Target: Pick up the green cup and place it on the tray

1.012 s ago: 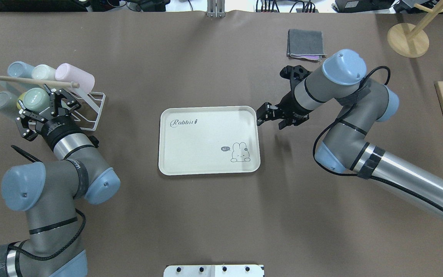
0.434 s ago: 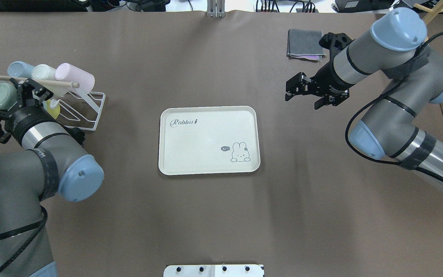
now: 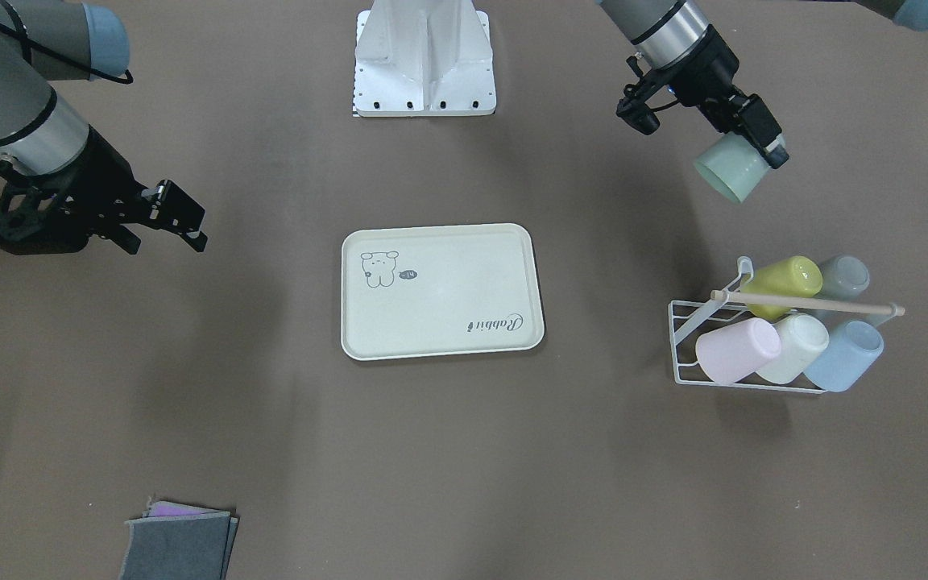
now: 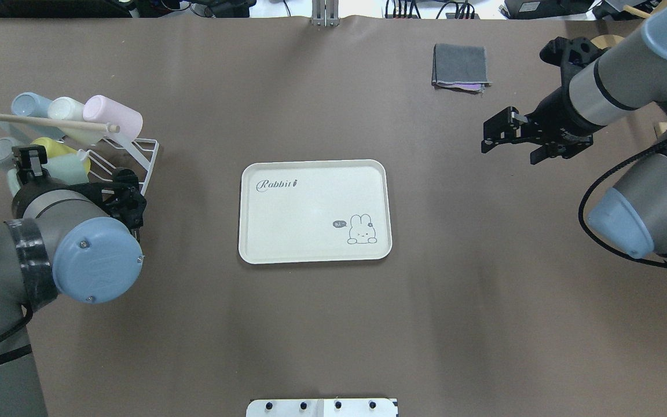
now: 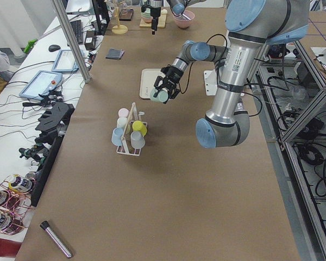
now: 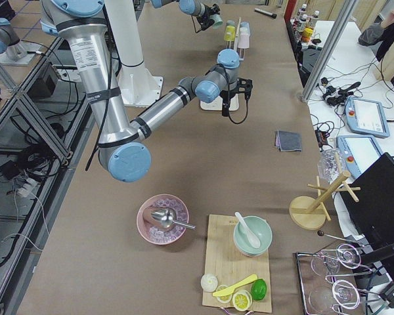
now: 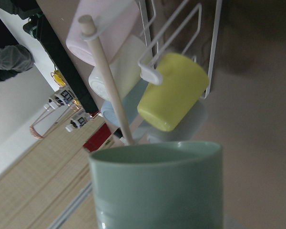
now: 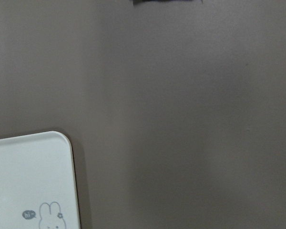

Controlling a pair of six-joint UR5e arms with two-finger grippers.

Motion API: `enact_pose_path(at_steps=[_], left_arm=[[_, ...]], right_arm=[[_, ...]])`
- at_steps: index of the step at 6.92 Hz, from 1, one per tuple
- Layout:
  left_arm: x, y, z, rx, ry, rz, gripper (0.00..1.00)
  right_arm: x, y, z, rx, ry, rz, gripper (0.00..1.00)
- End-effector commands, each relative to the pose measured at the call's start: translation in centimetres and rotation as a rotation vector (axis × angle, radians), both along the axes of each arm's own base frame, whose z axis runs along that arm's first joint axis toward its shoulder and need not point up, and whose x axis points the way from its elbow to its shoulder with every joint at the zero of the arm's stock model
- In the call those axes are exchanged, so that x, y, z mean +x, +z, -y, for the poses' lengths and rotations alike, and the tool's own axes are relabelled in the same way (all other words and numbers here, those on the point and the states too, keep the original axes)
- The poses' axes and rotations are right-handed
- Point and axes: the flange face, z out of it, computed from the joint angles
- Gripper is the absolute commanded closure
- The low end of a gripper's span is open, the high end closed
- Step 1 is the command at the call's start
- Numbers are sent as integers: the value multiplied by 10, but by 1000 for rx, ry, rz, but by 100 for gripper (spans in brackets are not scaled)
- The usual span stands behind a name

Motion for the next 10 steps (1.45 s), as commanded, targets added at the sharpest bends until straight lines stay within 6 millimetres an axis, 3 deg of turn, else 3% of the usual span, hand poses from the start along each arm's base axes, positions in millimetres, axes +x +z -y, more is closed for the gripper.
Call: enact_pose_path(at_steps=[1, 2, 3, 5, 7, 8, 9, 10], left_arm=[[41, -17, 5, -35, -223, -459, 70], [64, -26, 8, -69, -348, -695, 70], [73, -39, 10, -69, -420, -866, 71], [111, -61, 17, -14, -360, -1211, 70], [168, -40, 18, 104, -352, -1421, 70], [194, -35, -4, 189, -380, -1477, 70], [212, -38, -15, 221, -439, -1497, 70], [245, -37, -6, 255, -529, -1507, 70]], right_arm=[[48, 41, -13, 107, -57, -64, 0], [57, 47, -21, 99, -51, -70, 0], [68, 54, -25, 90, -41, -76, 0], [121, 96, -34, 141, -59, -139, 0], [190, 138, -50, 230, -97, -209, 0], [231, 165, -55, 269, -124, -256, 0], [262, 178, -58, 275, -184, -295, 0], [281, 187, -61, 212, -190, -304, 0]])
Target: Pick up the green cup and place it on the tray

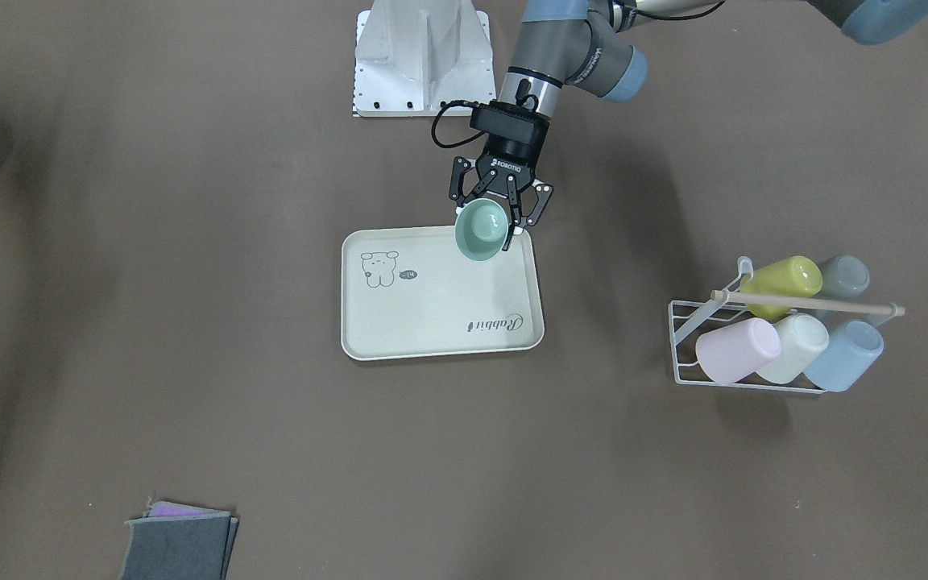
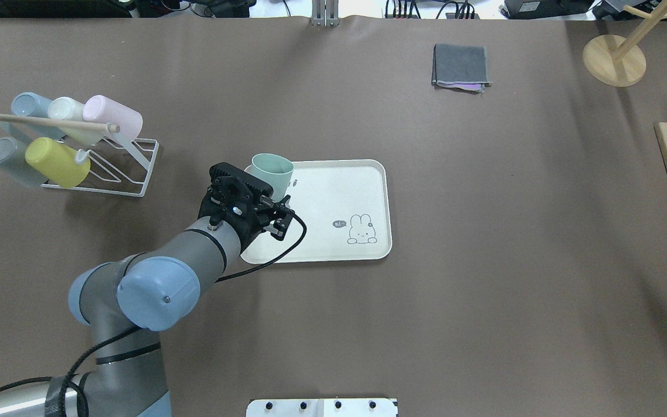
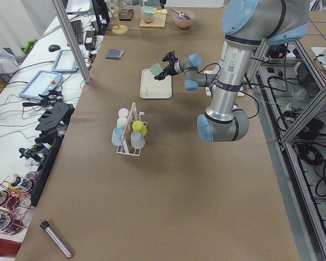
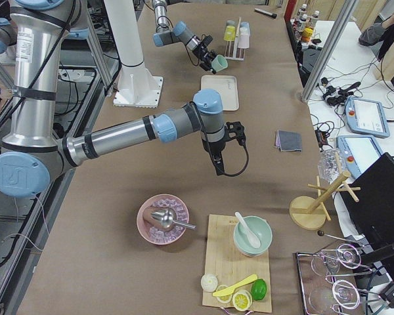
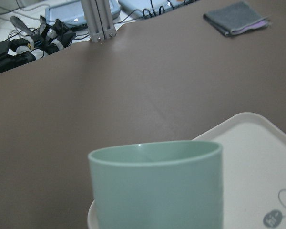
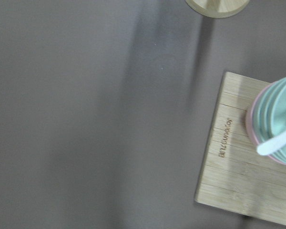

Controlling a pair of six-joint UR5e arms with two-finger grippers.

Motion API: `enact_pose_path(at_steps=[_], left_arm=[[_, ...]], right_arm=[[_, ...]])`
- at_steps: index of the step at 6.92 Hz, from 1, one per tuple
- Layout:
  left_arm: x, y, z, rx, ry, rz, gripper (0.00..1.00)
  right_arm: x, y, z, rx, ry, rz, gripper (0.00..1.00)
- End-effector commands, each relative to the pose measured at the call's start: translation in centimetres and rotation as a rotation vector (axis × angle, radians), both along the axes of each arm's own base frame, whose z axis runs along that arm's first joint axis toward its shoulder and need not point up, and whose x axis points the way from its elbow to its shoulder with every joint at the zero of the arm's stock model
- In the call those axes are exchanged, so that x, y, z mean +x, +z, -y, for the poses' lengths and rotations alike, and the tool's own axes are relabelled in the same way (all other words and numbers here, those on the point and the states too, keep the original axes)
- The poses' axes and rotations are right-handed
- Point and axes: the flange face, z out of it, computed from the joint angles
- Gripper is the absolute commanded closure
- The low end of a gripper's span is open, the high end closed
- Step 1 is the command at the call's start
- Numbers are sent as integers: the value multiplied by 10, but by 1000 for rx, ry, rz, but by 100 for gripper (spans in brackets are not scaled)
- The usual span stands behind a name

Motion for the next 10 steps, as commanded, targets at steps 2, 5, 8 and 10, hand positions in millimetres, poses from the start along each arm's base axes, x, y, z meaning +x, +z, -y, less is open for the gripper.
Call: enact_pose_path(at_steps=[2, 5, 8, 10], left_arm=[[60, 30, 0, -22, -130, 11, 70], [83, 24, 8, 4, -197, -29, 74], [106, 37, 19, -23, -292, -44, 77], [117, 36, 25, -34, -301, -45, 78]], right_arm=[[56, 50, -9, -94, -8, -20, 0], [83, 72, -8, -126, 13, -5, 0], [82, 68, 1, -171, 20, 41, 0], [83, 70, 29, -186, 24, 42, 0]])
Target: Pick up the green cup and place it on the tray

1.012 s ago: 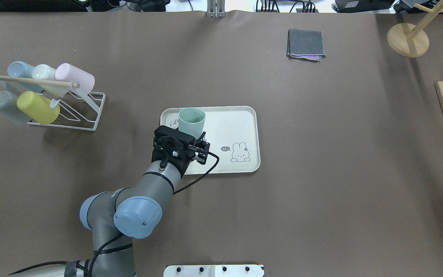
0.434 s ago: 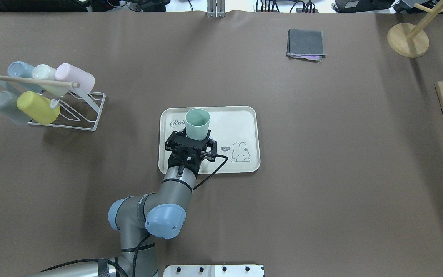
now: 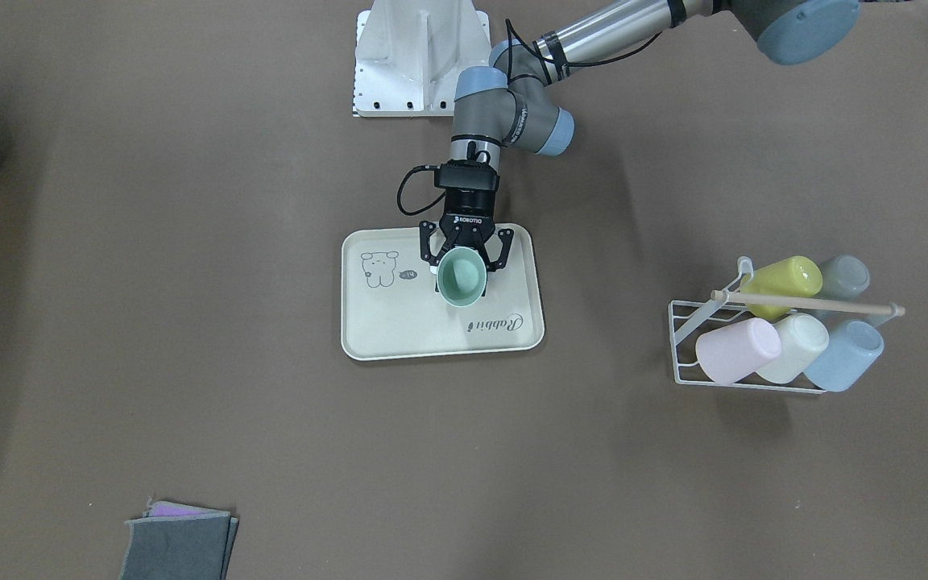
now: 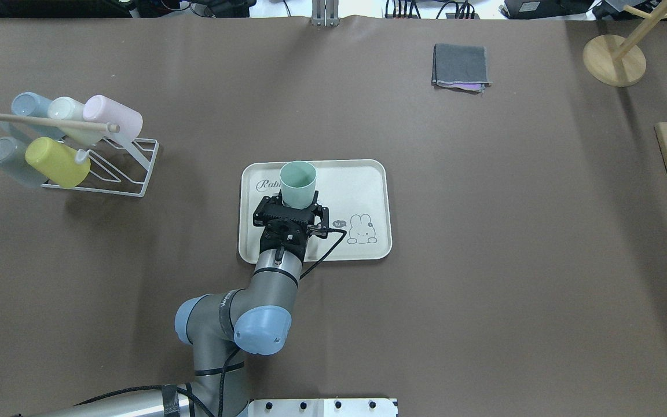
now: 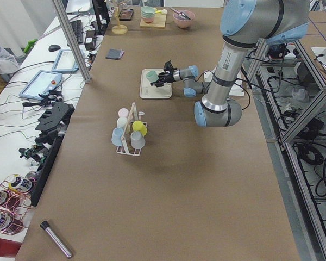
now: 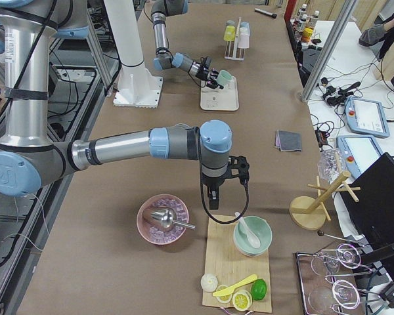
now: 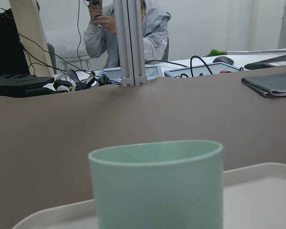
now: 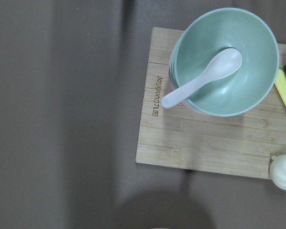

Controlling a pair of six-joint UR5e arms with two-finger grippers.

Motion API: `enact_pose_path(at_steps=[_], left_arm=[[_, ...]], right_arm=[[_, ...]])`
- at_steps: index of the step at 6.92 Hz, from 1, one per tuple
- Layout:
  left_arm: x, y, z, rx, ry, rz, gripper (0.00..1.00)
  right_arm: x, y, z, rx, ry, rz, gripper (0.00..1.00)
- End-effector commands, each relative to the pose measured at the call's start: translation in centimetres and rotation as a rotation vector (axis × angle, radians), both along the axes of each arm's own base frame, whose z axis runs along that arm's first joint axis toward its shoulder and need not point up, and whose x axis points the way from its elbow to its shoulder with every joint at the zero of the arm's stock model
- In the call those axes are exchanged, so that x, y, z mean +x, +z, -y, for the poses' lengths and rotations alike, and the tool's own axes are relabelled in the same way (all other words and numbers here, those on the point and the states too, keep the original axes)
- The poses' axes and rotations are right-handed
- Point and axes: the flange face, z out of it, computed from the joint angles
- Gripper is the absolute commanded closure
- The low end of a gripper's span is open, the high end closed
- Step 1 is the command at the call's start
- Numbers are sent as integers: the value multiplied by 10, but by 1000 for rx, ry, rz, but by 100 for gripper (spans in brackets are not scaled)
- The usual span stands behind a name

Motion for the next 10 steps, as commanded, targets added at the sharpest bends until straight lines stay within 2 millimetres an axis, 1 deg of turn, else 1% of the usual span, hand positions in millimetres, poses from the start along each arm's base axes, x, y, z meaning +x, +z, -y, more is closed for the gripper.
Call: enact_pose_path(at_steps=[1, 2, 3, 4, 5, 6, 7, 8, 9, 10], left_arm=[[12, -9, 11, -9, -9, -6, 78], [21, -16, 18, -13, -8, -4, 78], [23, -9, 19, -18, -7, 11, 78], [27, -9, 20, -19, -7, 17, 78], [30, -9, 21, -21, -14, 18, 78], [28, -12, 22, -22, -39, -9, 78], [25, -13, 24, -9, -80, -13, 78], [23, -15, 24, -8, -112, -41, 78], [26, -8, 24, -3, -133, -19, 78], [27, -6, 23, 2, -147, -1, 78]], right_arm=[[1, 9, 12, -45, 5, 5, 0], [3, 18, 10, -65, 8, 6, 0], [7, 36, 9, -93, 17, 14, 0], [7, 51, 6, -112, 10, 14, 0], [7, 50, 8, -111, 13, 14, 0], [7, 48, 11, -108, 14, 14, 0], [7, 50, 10, -108, 8, 14, 0], [7, 46, 12, -97, 8, 13, 0], [7, 46, 13, -97, 8, 13, 0], [7, 46, 12, -96, 7, 12, 0]])
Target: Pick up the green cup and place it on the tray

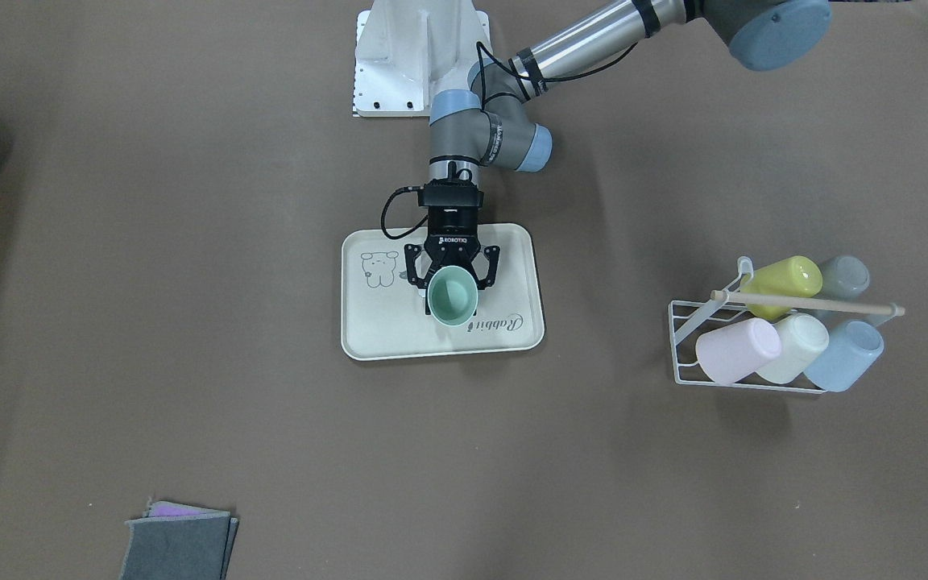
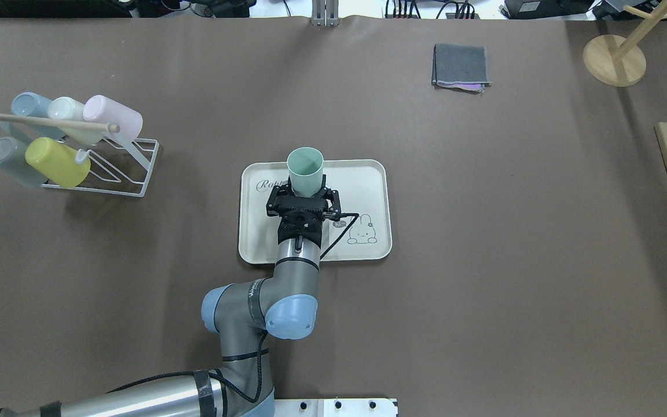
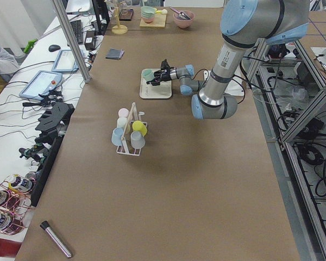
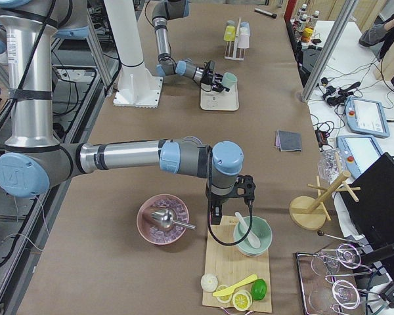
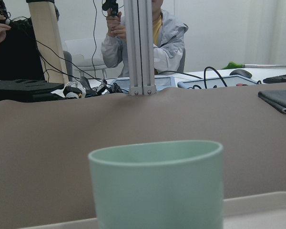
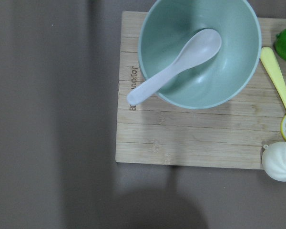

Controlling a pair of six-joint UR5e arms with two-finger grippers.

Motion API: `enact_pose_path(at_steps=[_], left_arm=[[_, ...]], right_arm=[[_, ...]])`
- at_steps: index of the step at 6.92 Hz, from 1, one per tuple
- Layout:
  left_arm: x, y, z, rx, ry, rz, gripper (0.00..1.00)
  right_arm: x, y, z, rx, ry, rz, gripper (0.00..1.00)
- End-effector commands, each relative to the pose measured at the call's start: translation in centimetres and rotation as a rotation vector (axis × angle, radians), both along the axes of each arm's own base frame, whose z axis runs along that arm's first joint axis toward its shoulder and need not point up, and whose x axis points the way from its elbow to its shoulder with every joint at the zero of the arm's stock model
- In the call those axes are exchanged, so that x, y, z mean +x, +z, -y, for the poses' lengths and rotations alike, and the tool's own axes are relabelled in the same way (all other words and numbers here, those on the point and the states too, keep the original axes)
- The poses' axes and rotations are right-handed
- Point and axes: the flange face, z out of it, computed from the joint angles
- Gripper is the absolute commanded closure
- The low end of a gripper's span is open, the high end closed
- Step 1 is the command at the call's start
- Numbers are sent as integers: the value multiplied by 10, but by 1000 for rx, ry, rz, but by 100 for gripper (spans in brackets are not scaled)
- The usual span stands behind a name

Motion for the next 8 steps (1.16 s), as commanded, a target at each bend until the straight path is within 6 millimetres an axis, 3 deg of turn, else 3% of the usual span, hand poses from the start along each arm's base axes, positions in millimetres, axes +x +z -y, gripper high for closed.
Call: enact_pose_path(at_steps=[1, 8], left_arm=[[5, 8, -2, 4, -34, 55, 78], [19, 7, -18, -8, -32, 40, 78]], right_arm=[[0, 0, -1, 1, -1, -1, 0], [0, 2, -6, -2, -3, -9, 0]])
